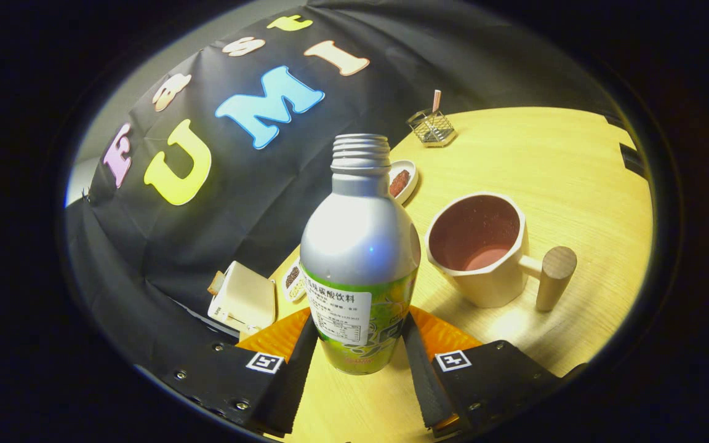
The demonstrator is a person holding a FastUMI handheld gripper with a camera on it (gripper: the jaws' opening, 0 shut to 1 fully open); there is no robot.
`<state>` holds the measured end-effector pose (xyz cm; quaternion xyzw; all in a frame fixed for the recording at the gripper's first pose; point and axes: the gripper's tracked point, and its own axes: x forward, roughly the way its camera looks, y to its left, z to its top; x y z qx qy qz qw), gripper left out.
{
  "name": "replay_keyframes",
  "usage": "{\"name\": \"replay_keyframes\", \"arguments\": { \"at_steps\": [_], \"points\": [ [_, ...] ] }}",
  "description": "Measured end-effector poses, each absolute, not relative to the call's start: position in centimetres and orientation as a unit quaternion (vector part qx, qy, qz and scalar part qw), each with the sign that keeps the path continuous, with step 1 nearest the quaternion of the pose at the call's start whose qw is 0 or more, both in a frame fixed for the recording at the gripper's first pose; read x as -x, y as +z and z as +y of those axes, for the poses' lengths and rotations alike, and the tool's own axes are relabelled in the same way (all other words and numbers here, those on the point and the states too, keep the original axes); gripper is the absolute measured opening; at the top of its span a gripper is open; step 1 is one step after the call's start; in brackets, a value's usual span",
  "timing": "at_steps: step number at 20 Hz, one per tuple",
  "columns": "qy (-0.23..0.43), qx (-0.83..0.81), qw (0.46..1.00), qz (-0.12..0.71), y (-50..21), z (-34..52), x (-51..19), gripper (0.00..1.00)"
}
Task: Take the bottle from table, then pour the juice into the cup, finally place the bottle on the coaster
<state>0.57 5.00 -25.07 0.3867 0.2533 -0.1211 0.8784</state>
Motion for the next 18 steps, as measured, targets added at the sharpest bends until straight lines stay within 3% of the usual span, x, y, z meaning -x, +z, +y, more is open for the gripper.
{"name": "replay_keyframes", "arguments": {
  "at_steps": [8, 18],
  "points": [
    [-0.161, -0.305, 0.907, 0.243, -25.2, 4.1, -0.6, 0.74],
    [-0.152, -0.182, 0.940, 0.245, -25.4, 6.5, -4.1, 0.76]
  ]
}}
